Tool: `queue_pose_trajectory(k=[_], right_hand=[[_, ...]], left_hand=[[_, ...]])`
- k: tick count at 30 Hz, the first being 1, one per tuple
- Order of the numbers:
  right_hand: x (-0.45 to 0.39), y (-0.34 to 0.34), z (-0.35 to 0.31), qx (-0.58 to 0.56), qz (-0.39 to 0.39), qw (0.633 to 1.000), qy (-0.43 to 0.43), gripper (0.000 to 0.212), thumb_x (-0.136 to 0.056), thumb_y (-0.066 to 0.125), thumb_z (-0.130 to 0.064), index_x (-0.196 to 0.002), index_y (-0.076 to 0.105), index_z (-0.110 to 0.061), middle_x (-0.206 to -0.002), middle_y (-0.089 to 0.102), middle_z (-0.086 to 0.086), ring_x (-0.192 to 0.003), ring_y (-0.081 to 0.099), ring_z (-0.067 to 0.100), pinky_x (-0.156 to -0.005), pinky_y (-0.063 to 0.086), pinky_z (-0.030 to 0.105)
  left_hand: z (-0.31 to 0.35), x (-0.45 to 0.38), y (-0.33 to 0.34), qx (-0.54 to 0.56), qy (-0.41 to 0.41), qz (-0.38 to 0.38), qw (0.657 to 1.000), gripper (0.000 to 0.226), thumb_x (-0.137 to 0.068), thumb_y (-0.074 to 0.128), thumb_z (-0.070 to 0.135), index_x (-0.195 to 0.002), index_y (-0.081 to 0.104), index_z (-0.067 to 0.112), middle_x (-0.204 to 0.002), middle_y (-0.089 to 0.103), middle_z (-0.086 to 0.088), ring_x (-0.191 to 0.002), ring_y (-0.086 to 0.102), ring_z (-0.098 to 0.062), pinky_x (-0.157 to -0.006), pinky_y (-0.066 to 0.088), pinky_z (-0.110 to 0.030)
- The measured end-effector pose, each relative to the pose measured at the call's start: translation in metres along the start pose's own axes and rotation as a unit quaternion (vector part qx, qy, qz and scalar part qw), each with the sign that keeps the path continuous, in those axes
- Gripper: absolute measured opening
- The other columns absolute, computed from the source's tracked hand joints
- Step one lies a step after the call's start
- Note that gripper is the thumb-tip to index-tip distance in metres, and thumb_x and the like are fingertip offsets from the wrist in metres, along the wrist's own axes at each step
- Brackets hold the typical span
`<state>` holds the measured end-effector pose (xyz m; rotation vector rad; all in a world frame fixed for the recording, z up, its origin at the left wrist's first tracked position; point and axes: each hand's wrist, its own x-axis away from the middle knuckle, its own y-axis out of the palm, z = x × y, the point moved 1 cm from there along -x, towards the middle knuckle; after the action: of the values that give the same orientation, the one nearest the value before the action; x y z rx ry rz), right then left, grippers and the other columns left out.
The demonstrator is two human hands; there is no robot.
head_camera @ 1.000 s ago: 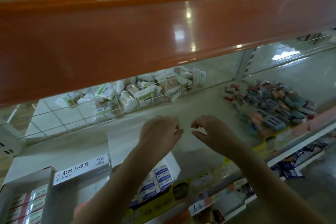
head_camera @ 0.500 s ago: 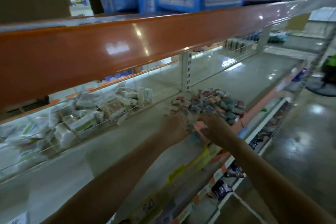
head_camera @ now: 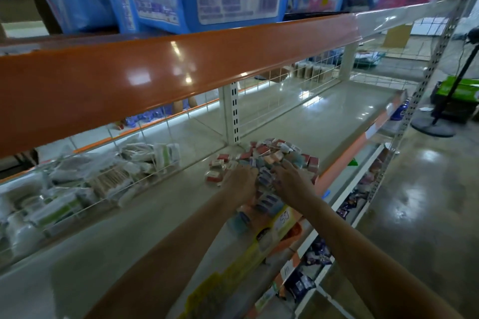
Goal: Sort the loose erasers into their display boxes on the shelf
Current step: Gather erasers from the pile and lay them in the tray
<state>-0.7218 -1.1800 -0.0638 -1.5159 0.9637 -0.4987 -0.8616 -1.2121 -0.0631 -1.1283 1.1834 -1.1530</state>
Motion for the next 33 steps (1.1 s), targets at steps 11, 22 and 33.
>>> queue_pose_trajectory(k=[11,22,33], right_hand=[[-0.029,0.016,-0.001,0.039,-0.025,0.996,0.07,0.041,-0.098,0.039,-0.019,-0.136,0.036,-0.005,-0.14,0.034,0.012,-0.126,0.037,0.027,-0.094,0.043,0.035],[-0.02,0.014,0.011,-0.046,0.002,0.998,0.039,0.045,-0.089,0.051,-0.018,-0.132,0.044,-0.006,-0.138,0.041,0.009,-0.126,0.036,0.025,-0.102,0.039,0.037],[-0.006,0.006,0.013,-0.083,0.006,0.996,0.036,0.05,-0.087,0.048,-0.003,-0.137,0.041,-0.008,-0.134,0.048,0.011,-0.121,0.04,0.029,-0.099,0.035,0.035]], left_hand=[[-0.002,-0.022,0.017,0.013,-0.004,0.002,1.0,0.032,-0.09,0.056,0.023,-0.121,0.053,0.012,-0.124,0.052,-0.007,-0.116,0.049,-0.024,-0.092,0.043,-0.036],[0.0,-0.022,0.018,0.046,-0.005,0.015,0.999,0.016,-0.092,0.052,0.017,-0.107,0.055,0.013,-0.111,0.061,-0.007,-0.1,0.059,-0.022,-0.082,0.05,-0.036],[0.001,-0.012,0.011,0.043,0.017,0.011,0.999,0.03,-0.093,0.05,0.02,-0.122,0.058,0.018,-0.123,0.058,-0.002,-0.11,0.055,-0.021,-0.086,0.047,-0.034]])
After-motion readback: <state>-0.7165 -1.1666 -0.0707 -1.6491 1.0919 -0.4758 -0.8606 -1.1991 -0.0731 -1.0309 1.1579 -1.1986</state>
